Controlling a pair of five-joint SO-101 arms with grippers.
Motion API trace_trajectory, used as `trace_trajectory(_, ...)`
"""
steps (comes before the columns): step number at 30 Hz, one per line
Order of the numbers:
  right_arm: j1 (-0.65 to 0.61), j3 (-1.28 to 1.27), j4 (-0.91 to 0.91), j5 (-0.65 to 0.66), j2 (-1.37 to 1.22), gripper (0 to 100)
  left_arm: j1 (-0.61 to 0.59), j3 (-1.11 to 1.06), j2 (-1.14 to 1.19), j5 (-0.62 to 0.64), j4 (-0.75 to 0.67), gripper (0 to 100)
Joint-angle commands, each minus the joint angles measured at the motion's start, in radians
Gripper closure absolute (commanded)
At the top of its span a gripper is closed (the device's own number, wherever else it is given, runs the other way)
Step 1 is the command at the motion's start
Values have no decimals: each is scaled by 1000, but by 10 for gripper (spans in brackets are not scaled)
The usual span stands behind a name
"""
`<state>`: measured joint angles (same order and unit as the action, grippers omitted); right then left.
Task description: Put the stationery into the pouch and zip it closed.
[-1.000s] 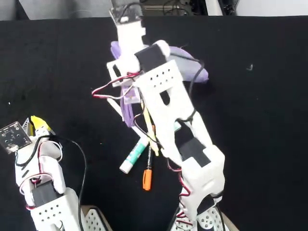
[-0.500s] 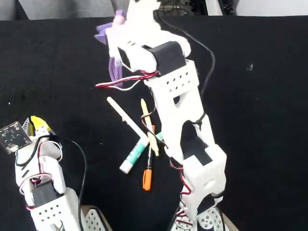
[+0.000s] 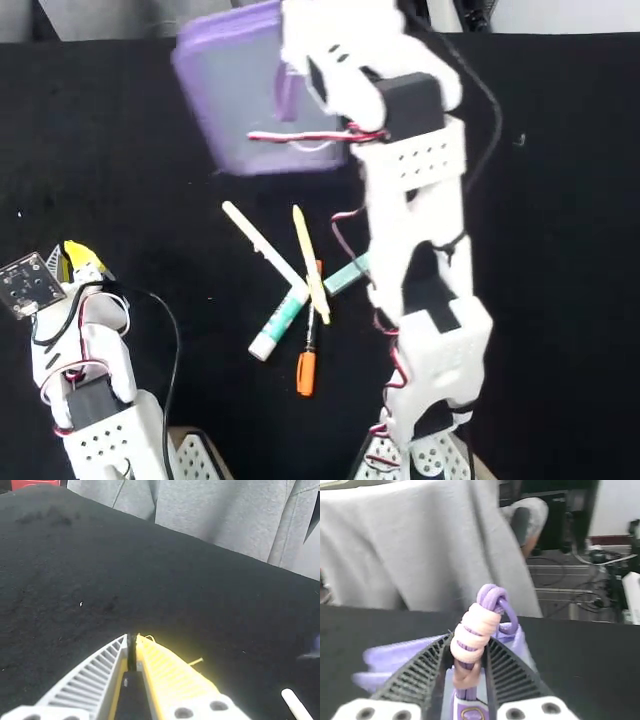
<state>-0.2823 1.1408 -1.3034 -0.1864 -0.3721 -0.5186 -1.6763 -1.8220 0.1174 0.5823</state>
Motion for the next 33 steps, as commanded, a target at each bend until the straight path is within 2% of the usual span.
trace_trajectory(1,89,51,64,3,77,988,-1,-24,-2,-5,0,957)
trace_trajectory(6,181,42,43,6,77,988,-1,-24,-2,-5,0,957)
trace_trajectory(12,227,51,-232,15,84,987,-1,-24,-2,-5,0,957)
trace_trajectory(22,137,51,-454,341,87,987,-1,-24,-2,-5,2,957)
trace_trajectory(29,57,28,-462,549,163,987,-1,-24,-2,-5,2,957)
trace_trajectory(33,-5,-90,-462,640,237,987,-1,-24,-2,-5,2,957)
